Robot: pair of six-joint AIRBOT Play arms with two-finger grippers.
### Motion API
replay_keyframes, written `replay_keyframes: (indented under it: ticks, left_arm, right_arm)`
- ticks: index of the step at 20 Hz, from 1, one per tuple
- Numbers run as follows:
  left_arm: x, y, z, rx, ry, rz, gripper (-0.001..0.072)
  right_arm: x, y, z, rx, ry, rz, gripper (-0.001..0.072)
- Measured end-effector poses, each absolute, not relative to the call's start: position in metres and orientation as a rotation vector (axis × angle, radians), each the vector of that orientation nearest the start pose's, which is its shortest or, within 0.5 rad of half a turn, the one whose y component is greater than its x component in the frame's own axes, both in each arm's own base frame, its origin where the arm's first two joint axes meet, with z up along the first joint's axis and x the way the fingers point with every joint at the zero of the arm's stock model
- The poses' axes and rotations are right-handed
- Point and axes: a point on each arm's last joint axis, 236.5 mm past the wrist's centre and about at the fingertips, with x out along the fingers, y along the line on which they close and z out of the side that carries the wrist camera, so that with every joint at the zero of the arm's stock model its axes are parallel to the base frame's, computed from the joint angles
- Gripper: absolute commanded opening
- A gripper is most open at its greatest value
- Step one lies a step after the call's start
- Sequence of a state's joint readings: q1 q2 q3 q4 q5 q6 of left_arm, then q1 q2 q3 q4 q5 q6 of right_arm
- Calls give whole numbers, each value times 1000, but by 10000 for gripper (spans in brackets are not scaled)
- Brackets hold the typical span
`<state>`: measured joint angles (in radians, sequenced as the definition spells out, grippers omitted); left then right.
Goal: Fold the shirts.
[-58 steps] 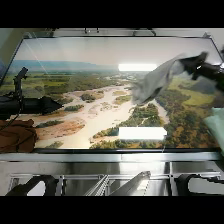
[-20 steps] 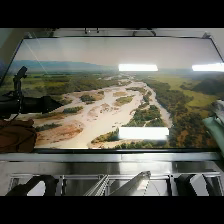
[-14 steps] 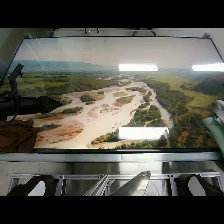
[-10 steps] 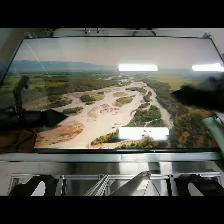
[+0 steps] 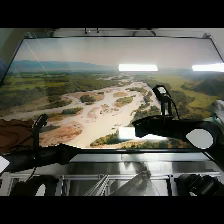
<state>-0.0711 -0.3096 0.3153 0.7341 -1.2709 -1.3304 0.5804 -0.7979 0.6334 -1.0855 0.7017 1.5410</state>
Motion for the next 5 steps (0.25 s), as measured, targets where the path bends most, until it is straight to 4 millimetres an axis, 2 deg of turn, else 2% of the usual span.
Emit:
replay_keyframes:
  ticks: [5]
  left_arm:
    - [135,-179,31,-469,1057,-732,16]
  right_arm:
    - [243,249,38,189,959,686,20]
